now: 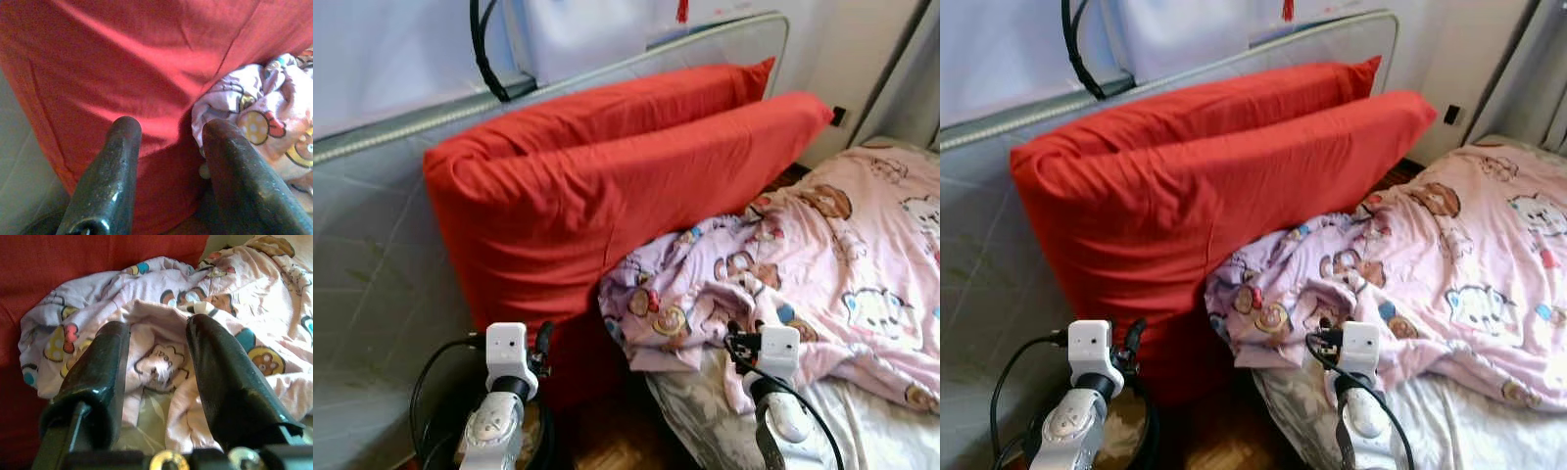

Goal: Clean up the room

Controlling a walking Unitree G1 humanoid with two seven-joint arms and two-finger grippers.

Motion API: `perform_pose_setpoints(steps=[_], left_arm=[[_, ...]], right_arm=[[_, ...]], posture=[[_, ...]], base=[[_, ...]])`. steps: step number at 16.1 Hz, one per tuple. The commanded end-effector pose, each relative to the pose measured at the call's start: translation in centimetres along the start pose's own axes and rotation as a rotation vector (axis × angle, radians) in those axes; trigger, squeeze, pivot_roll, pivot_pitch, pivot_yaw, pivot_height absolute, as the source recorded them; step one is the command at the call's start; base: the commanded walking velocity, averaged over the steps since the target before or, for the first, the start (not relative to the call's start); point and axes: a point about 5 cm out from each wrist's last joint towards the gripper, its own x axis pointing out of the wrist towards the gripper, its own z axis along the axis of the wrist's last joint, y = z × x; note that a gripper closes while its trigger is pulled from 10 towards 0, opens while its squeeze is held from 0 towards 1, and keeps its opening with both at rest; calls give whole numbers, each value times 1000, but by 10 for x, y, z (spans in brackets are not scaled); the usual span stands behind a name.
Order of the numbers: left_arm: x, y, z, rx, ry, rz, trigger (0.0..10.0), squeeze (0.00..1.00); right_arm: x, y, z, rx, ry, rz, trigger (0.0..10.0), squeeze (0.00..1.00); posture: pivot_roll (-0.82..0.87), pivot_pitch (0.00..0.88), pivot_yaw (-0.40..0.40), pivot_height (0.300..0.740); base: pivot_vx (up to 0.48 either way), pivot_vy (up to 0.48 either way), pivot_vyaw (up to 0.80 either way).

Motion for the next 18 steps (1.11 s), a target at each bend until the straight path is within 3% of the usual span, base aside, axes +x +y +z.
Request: perform_pose_setpoints(steps=[1, 5, 8, 18], left_arm=[[0, 0, 0, -8, 4, 2, 10000, 0], [0, -2, 1, -8, 3, -3, 10000, 0], [0, -2, 1, -6, 2, -1, 10000, 0], [1, -6, 1, -21, 5, -17, 10000, 0]], right_arm=[[1, 1, 1, -2, -2, 9, 10000, 0], [1, 2, 0, -9, 12, 11, 10000, 0], [1, 3, -2, -14, 24, 15, 10000, 0], [2, 3, -1, 0, 14, 21, 10000, 0]], posture=[[-34, 24, 13, 665], [-32, 23, 14, 665], [-32, 24, 14, 632], [-36, 29, 10, 632]], base=[[0, 0, 0], [0, 0, 0], [0, 0, 0], [0, 0, 0]])
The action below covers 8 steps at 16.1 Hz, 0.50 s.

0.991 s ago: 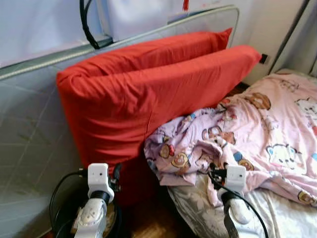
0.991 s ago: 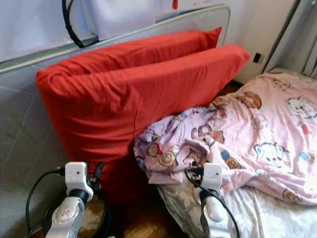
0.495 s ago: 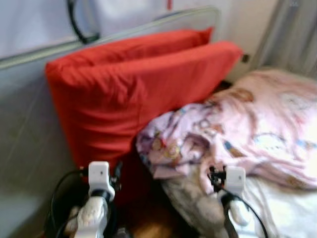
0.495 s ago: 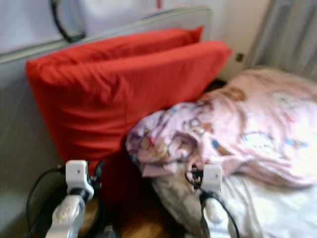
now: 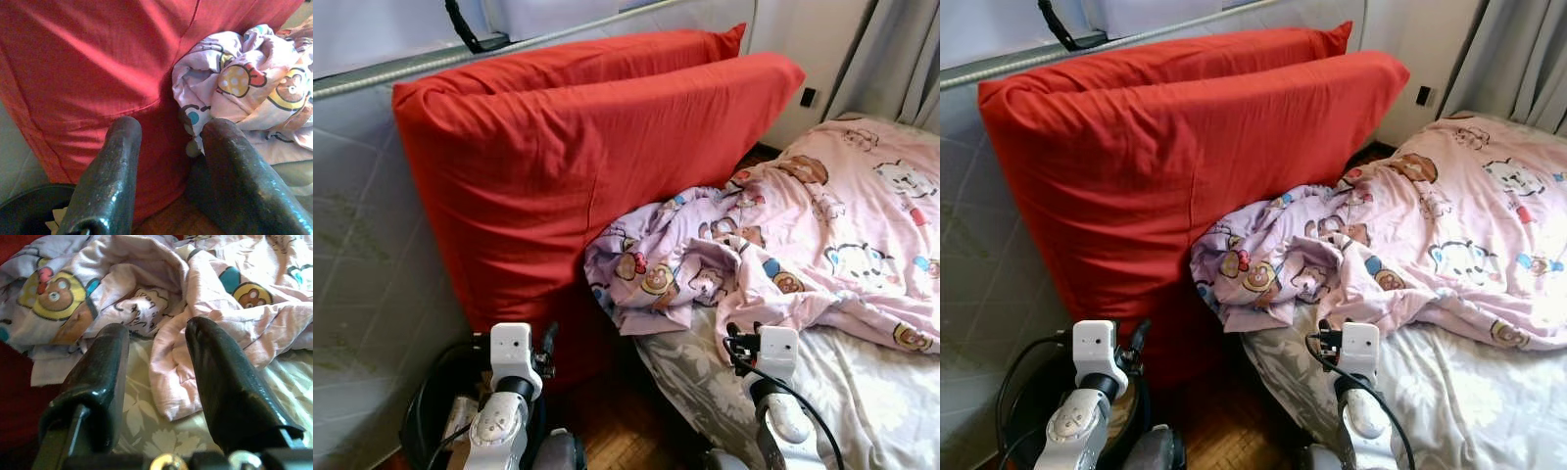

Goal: Clean up the room

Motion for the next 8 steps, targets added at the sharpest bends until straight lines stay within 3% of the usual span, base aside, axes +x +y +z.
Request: perform_pose_setpoints(steps=[1, 8], left_arm=[[1, -1, 1, -11, 0, -6, 10000, 0], [1, -2, 1, -9, 3, -13, 10000, 0]], right_arm=[[2, 2, 2, 5, -6, 10, 10000, 0], [1, 1, -3, -8, 26, 10, 10000, 0]], posture=[[-37, 29, 11, 632], [-38, 29, 15, 632]], base=[[0, 0, 0], [0, 0, 0]])
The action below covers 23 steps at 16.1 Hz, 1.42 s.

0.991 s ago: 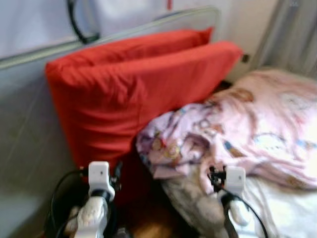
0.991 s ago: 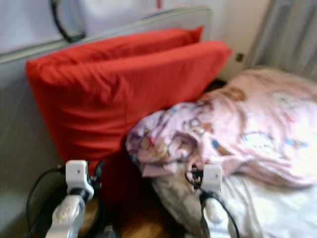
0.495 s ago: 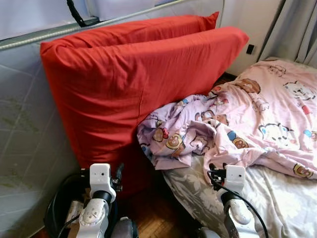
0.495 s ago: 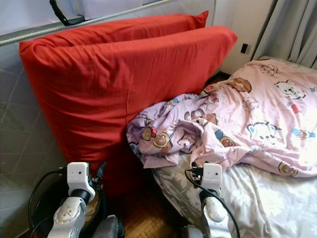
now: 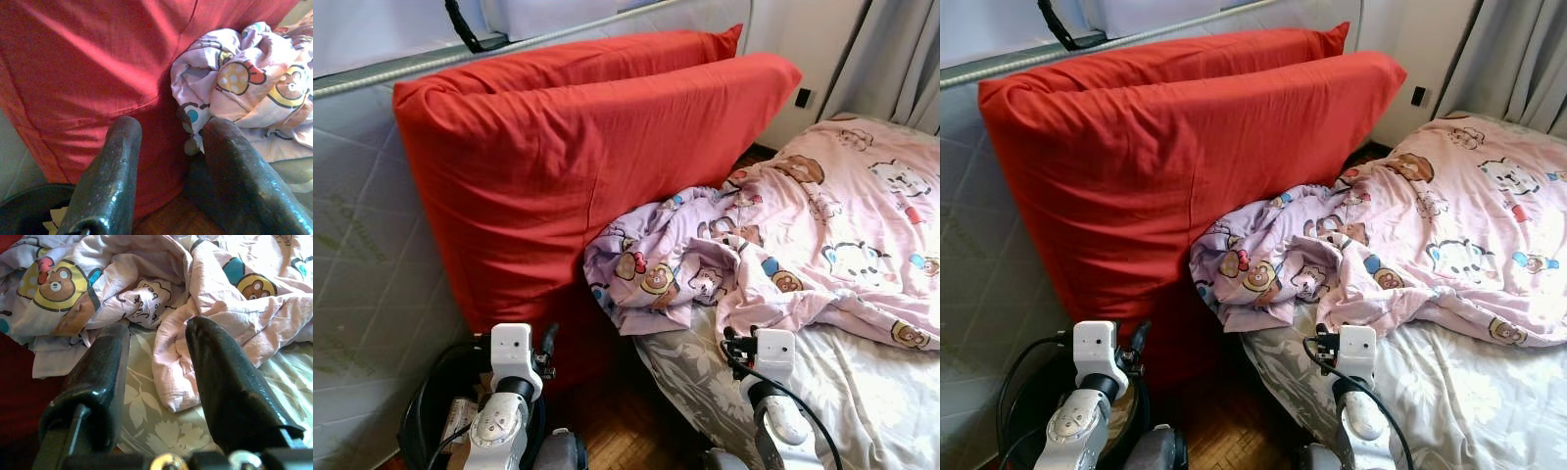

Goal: Clean up the room

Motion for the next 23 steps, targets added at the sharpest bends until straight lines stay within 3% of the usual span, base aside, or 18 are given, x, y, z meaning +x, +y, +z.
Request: perform_pose_setpoints(steps=[1, 23], left_arm=[[1, -2, 3, -7, -8, -11, 10000, 0], [3, -5, 2, 3, 0, -30, 10000, 0]], right_arm=[[1, 1, -1, -7, 9, 5, 10000, 0], [0, 6, -2, -5, -4, 28, 10000, 0]], posture=[[-37, 29, 15, 632], [-40, 31, 17, 607]], base=[[0, 0, 0], [0, 0, 0]])
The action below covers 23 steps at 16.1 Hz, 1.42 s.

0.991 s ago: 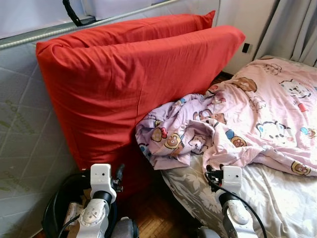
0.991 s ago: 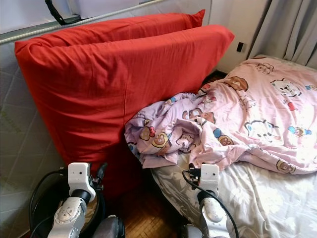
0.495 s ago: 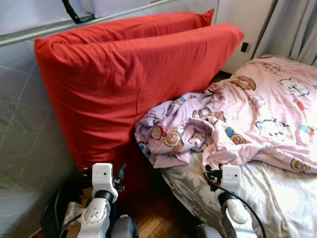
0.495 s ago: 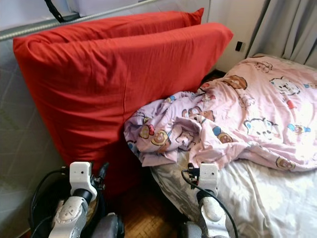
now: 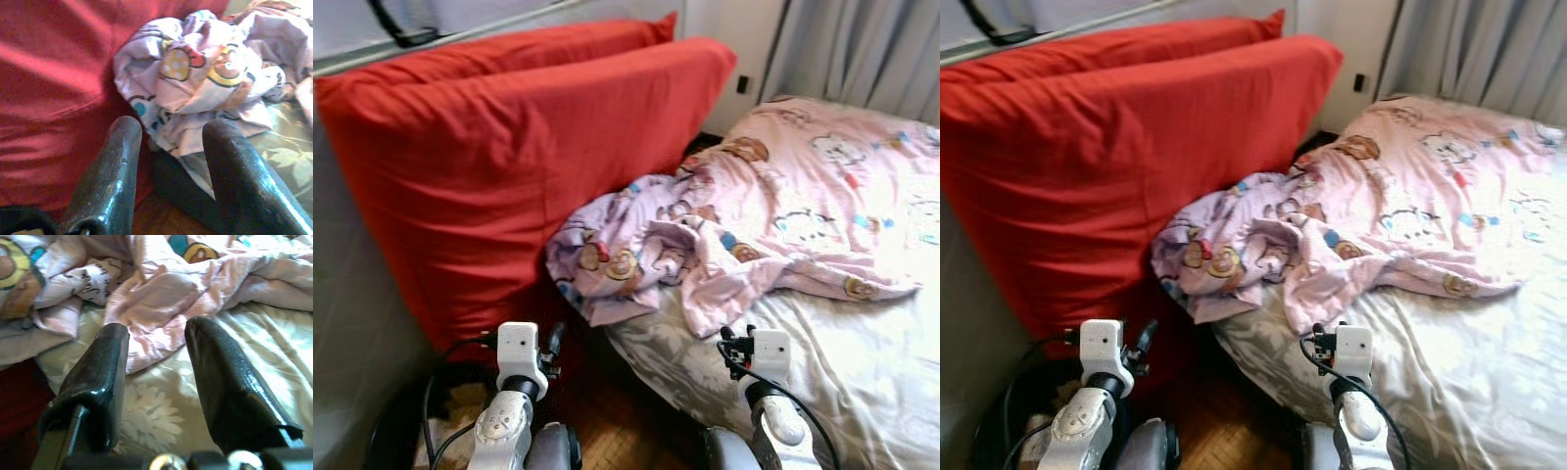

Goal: Clean up the room

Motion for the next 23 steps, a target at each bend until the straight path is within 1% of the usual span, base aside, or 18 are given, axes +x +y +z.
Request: perform_pose_setpoints(steps=[1, 4, 6, 9, 10, 23], left_arm=[[1, 2, 1, 0, 2, 4, 10000, 0], [2, 2, 1, -1, 4, 1, 10000, 0], [2, 2, 1, 4, 10, 2, 10000, 0], [2, 2, 0, 3, 11, 5, 10000, 0], [2, 2, 0, 5, 12, 4, 10000, 0], [2, 1, -1, 2, 22, -11, 10000, 0]], right_arm=[[1, 3, 0, 0, 1, 16, 10000, 0], [1, 7, 3, -10, -11, 44, 10000, 0], [1, 13, 6, -22, -33, 79, 10000, 0], [1, 14, 7, -12, -38, 86, 10000, 0], [1, 15, 6, 3, -30, 82, 10000, 0], [0, 16, 5, 7, -19, 88, 10000, 0]], posture=[[-40, 31, 17, 607], [-39, 30, 16, 607], [-40, 29, 16, 607], [-37, 30, 14, 607], [-37, 30, 15, 607], [-36, 35, 20, 607]], base=[[0, 0, 0], [0, 0, 0], [0, 0, 800], [0, 0, 779], [0, 0, 0], [0, 0, 0]])
